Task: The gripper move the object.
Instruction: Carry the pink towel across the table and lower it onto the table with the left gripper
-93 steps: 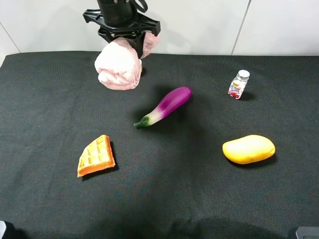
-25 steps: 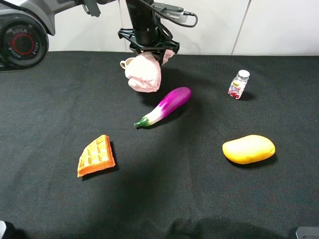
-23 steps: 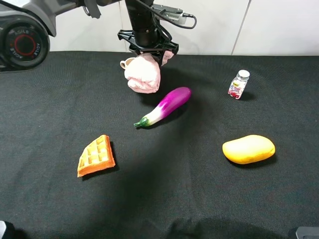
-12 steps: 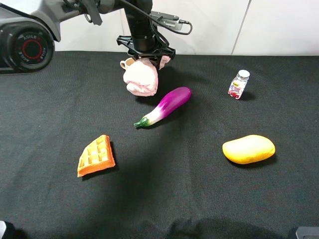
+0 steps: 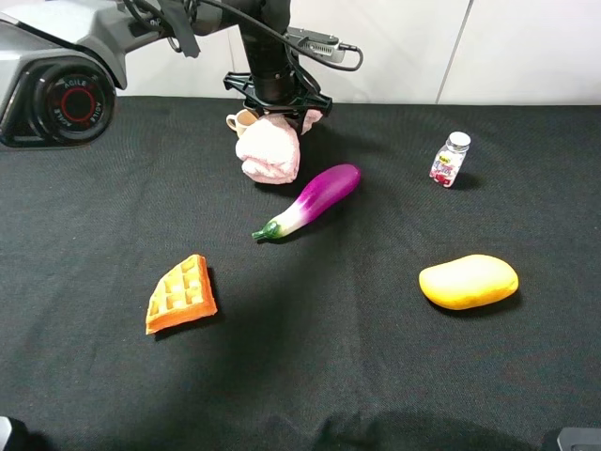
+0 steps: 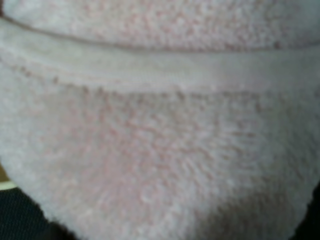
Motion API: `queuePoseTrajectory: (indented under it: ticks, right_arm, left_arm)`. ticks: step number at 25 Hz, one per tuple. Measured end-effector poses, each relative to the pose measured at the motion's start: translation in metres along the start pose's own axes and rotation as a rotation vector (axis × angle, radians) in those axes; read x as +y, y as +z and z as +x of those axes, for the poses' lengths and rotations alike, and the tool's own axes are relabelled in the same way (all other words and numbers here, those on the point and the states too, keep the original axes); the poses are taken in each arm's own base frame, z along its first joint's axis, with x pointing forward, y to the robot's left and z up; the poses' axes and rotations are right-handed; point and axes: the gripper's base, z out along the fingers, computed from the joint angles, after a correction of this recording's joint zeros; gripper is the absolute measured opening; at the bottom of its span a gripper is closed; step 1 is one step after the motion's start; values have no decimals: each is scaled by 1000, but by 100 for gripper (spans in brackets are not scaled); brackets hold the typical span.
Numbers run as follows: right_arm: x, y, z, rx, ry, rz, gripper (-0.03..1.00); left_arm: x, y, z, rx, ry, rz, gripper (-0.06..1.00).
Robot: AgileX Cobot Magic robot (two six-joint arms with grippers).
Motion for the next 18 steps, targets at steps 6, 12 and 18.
queuePoseTrajectory:
  ticks: [6, 12, 18]
  right_arm:
    - [0, 0, 0, 0, 0, 0, 69]
    - [0, 0, 0, 0, 0, 0, 69]
    - [0, 0, 0, 0, 0, -1, 69]
  left_arm:
    - [4, 0, -1, -1, -9, -1, 52]
    - [6, 6, -1, -4, -10, -4, 52]
    - [5, 24, 3, 25, -9, -4, 52]
